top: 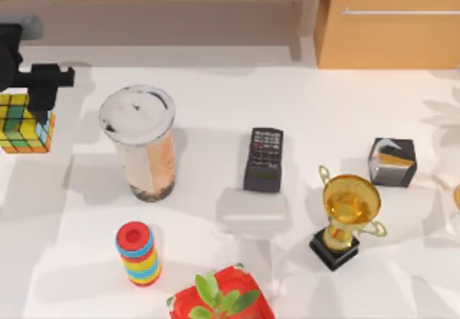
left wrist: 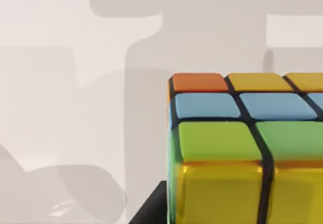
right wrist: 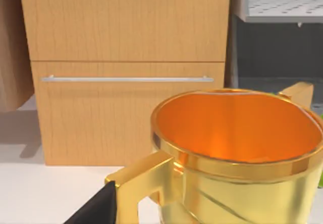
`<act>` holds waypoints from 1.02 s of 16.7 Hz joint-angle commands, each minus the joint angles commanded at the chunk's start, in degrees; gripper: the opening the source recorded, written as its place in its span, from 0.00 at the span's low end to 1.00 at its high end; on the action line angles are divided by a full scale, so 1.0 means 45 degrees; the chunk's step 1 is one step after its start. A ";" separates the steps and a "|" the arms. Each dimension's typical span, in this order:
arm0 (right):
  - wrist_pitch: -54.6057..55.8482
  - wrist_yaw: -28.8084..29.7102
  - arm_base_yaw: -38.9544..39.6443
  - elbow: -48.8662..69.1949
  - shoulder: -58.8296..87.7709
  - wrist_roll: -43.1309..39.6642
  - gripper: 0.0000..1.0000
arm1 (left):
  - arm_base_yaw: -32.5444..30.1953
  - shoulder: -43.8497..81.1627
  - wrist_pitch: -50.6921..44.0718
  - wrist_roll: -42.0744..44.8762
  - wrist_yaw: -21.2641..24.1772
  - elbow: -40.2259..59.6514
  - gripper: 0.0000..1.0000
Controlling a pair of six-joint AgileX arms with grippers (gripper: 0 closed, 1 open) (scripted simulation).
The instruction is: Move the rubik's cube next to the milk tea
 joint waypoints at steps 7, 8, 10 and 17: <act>0.0000 0.0000 0.0000 0.0000 0.0000 0.0000 1.00 | -0.0236 0.0888 -0.0194 -0.0041 -0.0139 -0.0537 0.00; 0.0000 0.0000 0.0000 0.0000 0.0000 0.0000 1.00 | -0.0211 0.0867 -0.0181 -0.0014 -0.0141 -0.0520 0.00; 0.0000 0.0000 0.0000 0.0000 0.0000 0.0000 1.00 | -0.0188 0.0864 -0.0182 -0.0015 -0.0148 -0.0516 0.00; 0.0000 0.0000 0.0000 0.0000 0.0000 0.0000 1.00 | 0.0085 0.0775 0.0002 -0.0023 -0.0214 -0.0430 0.00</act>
